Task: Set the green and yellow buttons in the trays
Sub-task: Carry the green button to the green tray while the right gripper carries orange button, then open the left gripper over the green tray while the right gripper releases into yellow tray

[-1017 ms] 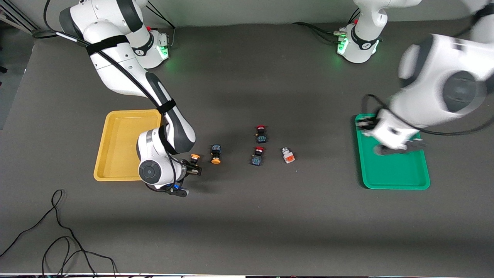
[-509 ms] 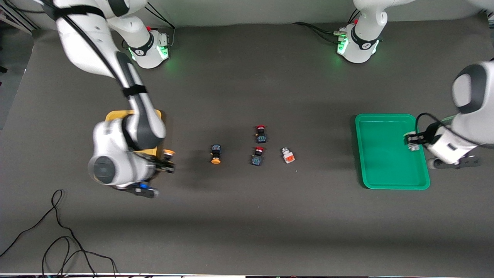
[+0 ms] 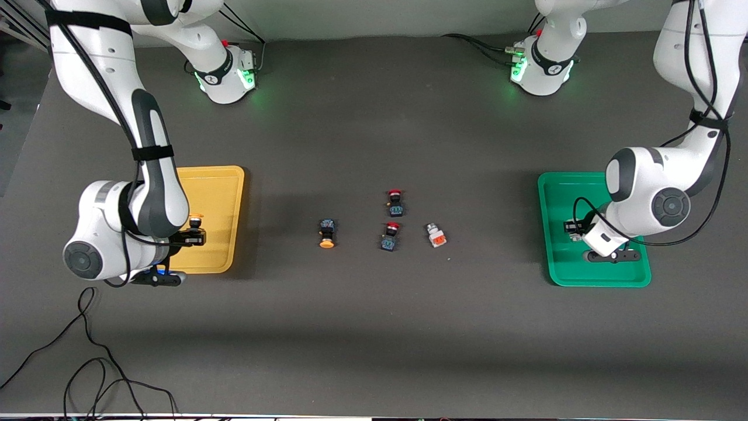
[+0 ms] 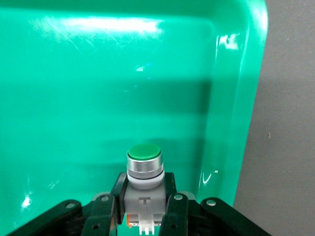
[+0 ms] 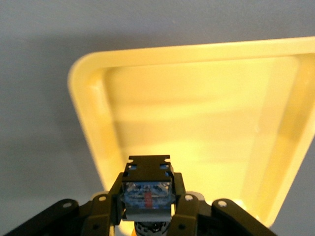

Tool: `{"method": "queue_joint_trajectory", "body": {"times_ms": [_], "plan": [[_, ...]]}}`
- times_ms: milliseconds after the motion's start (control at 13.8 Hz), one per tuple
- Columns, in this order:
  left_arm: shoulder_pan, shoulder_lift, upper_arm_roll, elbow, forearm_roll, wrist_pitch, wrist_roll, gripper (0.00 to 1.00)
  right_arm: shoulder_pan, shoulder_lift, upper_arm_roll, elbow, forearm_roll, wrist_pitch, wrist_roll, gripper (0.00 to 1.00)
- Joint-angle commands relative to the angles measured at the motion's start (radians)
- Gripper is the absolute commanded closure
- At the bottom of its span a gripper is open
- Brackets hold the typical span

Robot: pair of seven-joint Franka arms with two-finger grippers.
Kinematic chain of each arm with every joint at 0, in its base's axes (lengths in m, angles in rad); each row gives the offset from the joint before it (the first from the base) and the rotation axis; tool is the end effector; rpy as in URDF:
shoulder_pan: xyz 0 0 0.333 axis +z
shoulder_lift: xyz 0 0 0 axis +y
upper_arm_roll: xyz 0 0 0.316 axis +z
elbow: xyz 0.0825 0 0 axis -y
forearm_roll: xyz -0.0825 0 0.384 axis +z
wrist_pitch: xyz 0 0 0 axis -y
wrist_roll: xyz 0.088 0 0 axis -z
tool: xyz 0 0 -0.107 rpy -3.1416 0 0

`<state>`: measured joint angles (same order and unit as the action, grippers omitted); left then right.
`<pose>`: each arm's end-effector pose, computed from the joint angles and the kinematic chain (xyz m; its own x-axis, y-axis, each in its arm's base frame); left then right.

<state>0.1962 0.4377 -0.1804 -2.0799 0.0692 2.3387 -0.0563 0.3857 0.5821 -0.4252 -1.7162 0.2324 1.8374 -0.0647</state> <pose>0.5684 0.0097 0.2037 0.9850 0.0272 -0.1703 0.0321 -0.9992 0.0257 0.6208 0.0142 0.2485 0.9184 -0.0663 -0.3900 -0.0627 -0.9978 0.0219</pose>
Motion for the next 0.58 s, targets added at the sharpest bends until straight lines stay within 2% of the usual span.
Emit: {"method": "queue_joint_trajectory", "body": {"times_ms": [0,73,218,291,436,509], "plan": [[0.008,-0.011,-0.002,0.004,0.032,-0.007,0.012,0.37,0.016,-0.018,-0.012,-0.127,0.013,0.150,-0.050,1.00],[0.008,-0.011,-0.002,0.009,0.035,-0.016,0.013,0.01,0.021,-0.015,-0.012,-0.152,0.013,0.190,-0.050,1.00],[0.012,-0.034,-0.002,0.033,0.035,-0.063,0.012,0.00,0.021,-0.005,-0.010,-0.163,0.013,0.210,-0.050,1.00],[0.011,-0.049,-0.002,0.076,0.035,-0.137,0.015,0.00,0.022,-0.002,-0.009,-0.168,0.013,0.217,-0.050,1.00],[0.011,-0.066,-0.004,0.226,0.034,-0.354,0.015,0.00,0.022,-0.001,-0.006,-0.190,0.013,0.244,-0.052,1.00],[0.009,-0.067,-0.007,0.316,0.034,-0.457,0.012,0.00,0.022,0.001,-0.004,-0.191,0.015,0.244,-0.052,0.81]]}}
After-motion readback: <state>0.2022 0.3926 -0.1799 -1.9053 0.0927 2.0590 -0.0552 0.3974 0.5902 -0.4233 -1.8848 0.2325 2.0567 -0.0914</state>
